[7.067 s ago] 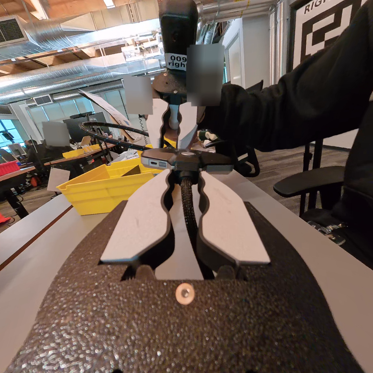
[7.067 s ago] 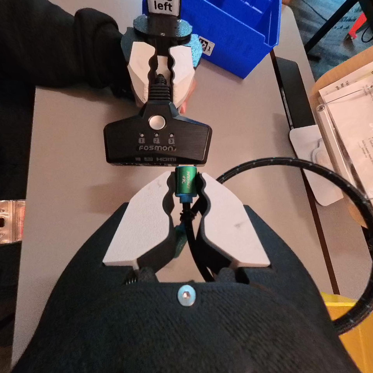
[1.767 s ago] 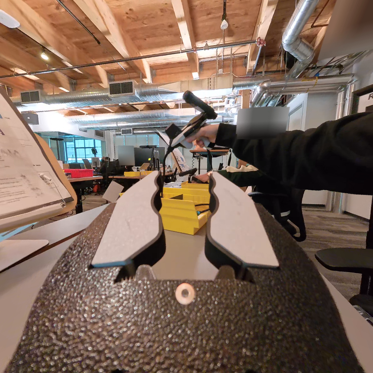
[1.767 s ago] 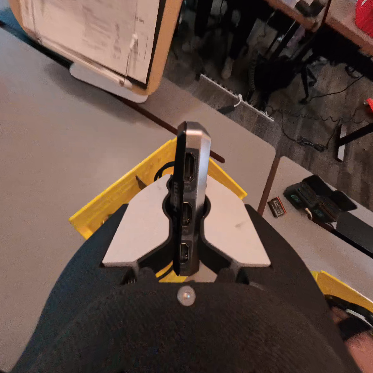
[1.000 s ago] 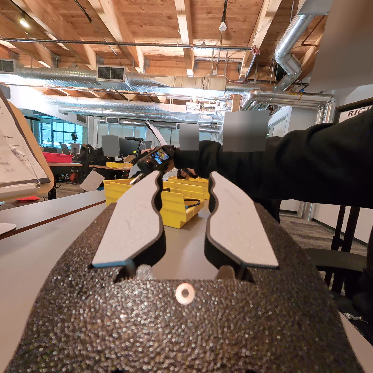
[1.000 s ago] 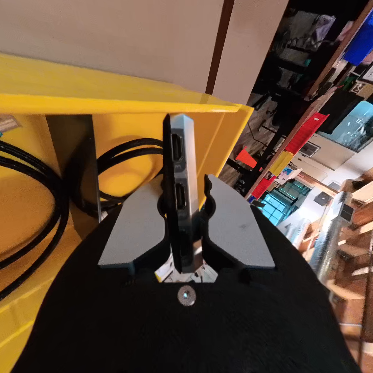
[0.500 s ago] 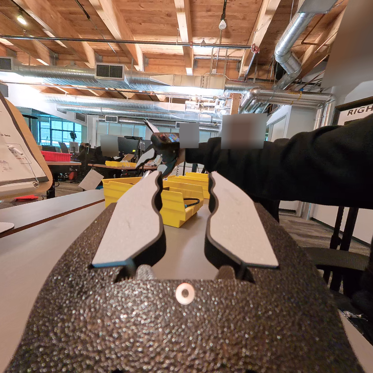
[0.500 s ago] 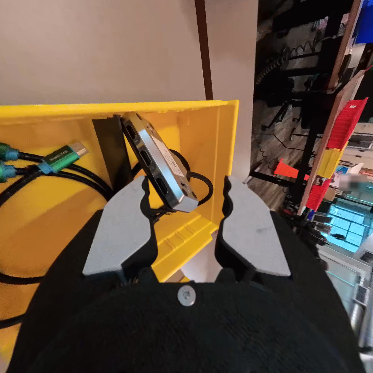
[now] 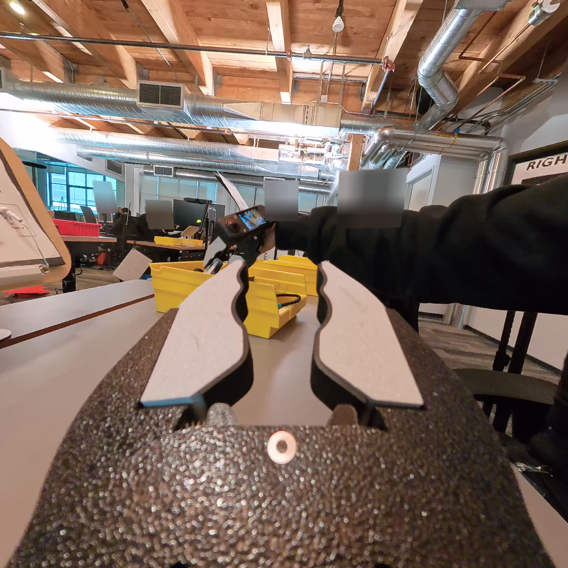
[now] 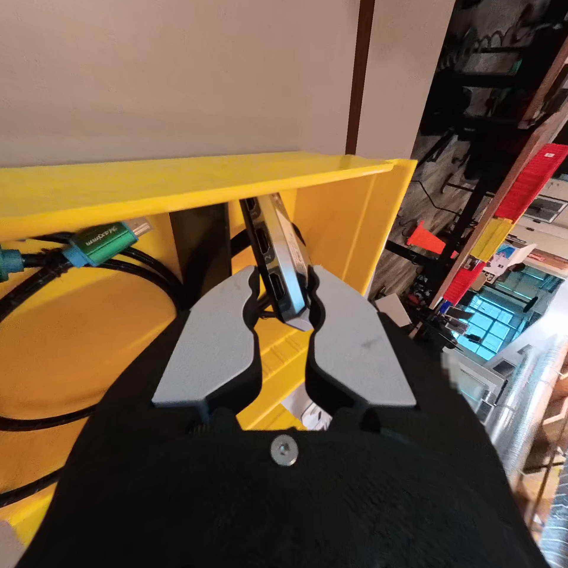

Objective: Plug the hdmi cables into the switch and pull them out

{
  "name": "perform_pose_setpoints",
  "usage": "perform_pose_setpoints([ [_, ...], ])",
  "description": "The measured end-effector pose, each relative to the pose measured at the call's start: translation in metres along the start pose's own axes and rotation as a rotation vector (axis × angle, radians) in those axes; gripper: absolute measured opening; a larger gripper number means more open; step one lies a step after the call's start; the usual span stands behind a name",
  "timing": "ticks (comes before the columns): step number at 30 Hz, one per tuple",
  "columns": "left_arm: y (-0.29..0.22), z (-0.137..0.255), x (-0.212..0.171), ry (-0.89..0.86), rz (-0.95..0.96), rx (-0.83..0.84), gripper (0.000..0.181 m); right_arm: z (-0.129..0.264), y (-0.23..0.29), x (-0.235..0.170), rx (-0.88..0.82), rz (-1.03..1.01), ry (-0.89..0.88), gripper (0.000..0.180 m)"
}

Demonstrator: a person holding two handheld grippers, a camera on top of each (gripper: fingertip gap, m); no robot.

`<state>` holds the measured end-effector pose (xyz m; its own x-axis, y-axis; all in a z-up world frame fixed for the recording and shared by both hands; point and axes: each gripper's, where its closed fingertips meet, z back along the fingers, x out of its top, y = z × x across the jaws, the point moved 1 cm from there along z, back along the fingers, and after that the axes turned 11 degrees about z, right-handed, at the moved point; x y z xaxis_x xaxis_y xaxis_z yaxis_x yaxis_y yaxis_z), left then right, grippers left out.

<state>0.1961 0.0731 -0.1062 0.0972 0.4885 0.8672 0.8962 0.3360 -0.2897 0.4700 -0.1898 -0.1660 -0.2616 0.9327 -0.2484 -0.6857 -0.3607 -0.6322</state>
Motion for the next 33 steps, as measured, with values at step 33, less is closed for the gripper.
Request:
perform_pose_setpoints([
  [33,0.007,0.293,0.060,0.426,-0.162,1.297,0.000,0.173,0.041,0.269,0.024,-0.851,-1.635,0.049],
])
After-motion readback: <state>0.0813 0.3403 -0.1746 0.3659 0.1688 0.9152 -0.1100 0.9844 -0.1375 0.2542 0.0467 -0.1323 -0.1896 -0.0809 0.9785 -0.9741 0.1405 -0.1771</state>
